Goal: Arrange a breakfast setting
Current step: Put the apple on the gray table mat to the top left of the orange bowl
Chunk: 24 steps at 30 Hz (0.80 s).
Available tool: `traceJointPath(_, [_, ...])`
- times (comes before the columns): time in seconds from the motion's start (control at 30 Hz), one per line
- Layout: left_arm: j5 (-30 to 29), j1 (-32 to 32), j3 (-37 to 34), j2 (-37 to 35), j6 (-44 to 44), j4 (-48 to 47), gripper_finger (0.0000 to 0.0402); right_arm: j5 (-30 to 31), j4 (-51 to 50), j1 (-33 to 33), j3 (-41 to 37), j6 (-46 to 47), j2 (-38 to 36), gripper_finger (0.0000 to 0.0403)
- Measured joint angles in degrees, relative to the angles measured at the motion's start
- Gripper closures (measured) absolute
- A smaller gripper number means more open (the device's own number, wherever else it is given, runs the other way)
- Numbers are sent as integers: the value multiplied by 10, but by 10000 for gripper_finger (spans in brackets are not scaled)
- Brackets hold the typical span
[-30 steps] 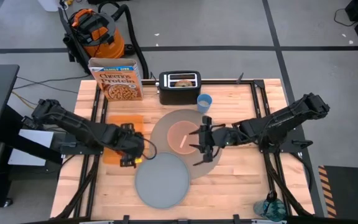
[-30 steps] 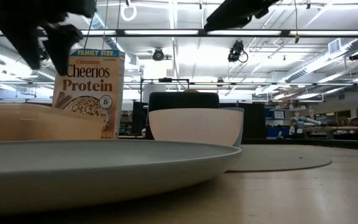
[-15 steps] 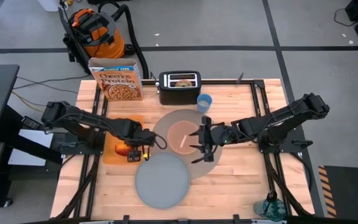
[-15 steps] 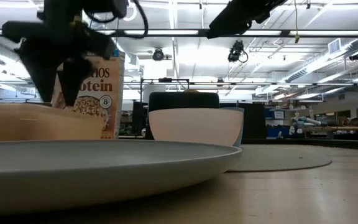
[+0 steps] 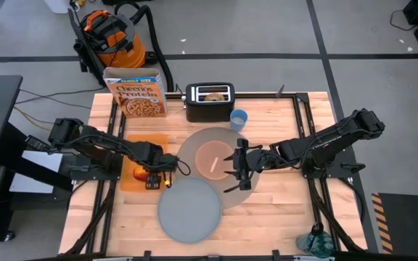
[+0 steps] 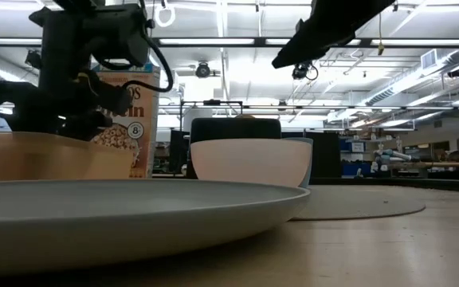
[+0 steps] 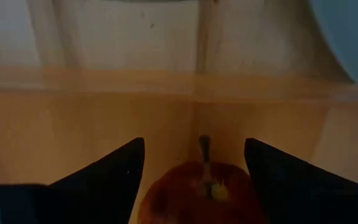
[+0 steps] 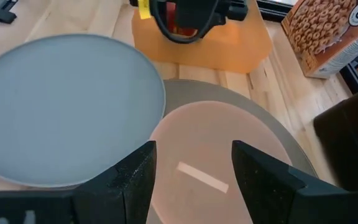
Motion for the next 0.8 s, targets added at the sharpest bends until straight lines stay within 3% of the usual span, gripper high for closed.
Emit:
traceJointPath(0.4, [0,4,-31,0,-13,29,236,0,10,-19,-8,-3,0,187])
traceJointPath(0.8, [16,4,-31,0,-53,-5,289,-14,10,-28,-8,-3,0,187])
